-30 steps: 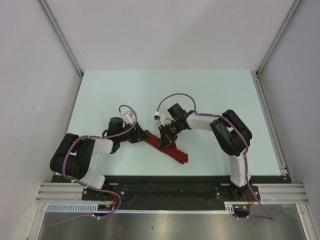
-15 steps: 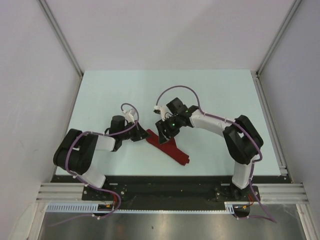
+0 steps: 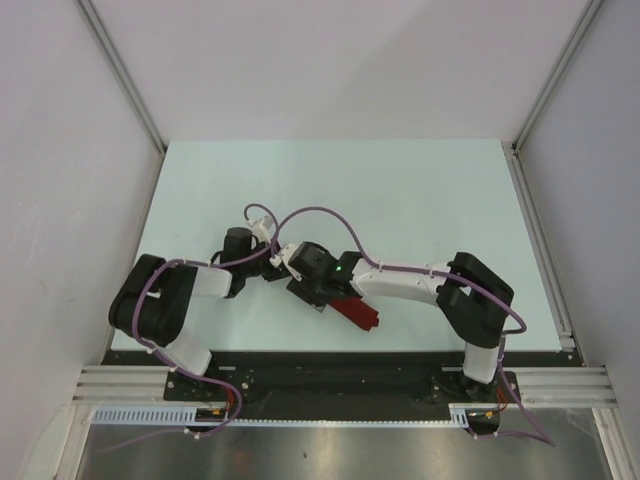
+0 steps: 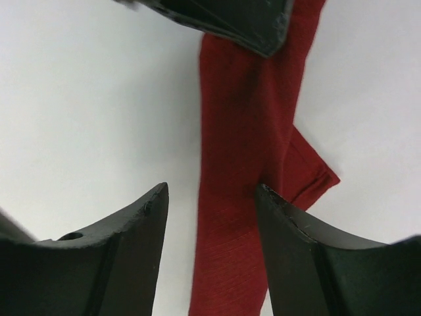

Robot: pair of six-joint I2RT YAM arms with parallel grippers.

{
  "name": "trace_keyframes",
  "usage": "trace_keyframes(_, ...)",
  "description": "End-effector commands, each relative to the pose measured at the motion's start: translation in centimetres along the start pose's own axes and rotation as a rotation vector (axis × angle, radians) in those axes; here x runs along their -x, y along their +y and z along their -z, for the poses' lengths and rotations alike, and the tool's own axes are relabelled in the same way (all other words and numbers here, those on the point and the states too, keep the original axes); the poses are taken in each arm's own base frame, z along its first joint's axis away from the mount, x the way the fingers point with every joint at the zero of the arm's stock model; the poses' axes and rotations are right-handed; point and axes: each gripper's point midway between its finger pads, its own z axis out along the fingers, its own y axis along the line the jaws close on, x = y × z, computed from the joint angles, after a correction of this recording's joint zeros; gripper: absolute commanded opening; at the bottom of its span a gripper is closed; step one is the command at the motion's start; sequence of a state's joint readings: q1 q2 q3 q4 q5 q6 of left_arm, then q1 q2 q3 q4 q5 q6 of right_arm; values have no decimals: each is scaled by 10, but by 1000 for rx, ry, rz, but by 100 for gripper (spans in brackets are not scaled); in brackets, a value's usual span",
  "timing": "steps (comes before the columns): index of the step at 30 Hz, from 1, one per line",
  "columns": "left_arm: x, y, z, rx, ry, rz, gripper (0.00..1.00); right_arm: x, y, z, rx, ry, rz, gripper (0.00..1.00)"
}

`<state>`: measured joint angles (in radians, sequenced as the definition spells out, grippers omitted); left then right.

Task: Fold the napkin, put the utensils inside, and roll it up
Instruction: Roll the napkin with the utensil

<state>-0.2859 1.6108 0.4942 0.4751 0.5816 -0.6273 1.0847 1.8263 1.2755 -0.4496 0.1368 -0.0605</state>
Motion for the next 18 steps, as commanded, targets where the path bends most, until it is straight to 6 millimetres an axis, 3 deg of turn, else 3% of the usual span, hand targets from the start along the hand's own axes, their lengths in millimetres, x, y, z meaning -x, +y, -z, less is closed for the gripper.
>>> trace_keyframes(1, 7, -6, -3, -17, 0, -30, 0, -16, -19, -15, -113, 50, 36, 59)
trace_keyframes(10, 9, -10, -4, -34, 9, -44, 0, -37, -30, -33, -145, 100, 43, 59)
trace_keyframes(13, 13, -13, -5, -43, 7, -49, 4, -44, -33, -37, -138, 116, 32, 59)
trace_keyframes(15, 18, -18, -4, -54, -3, -58, 21, -50, -33, -41, -118, 131, 22, 59)
trace_keyframes(16, 20, -20, -4, -58, -8, -57, 34, -53, -34, -42, -111, 138, 16, 59)
trace_keyframes(18, 28, -26, -2, -61, -33, -67, 44, -58, -32, -47, -72, 152, -3, 56)
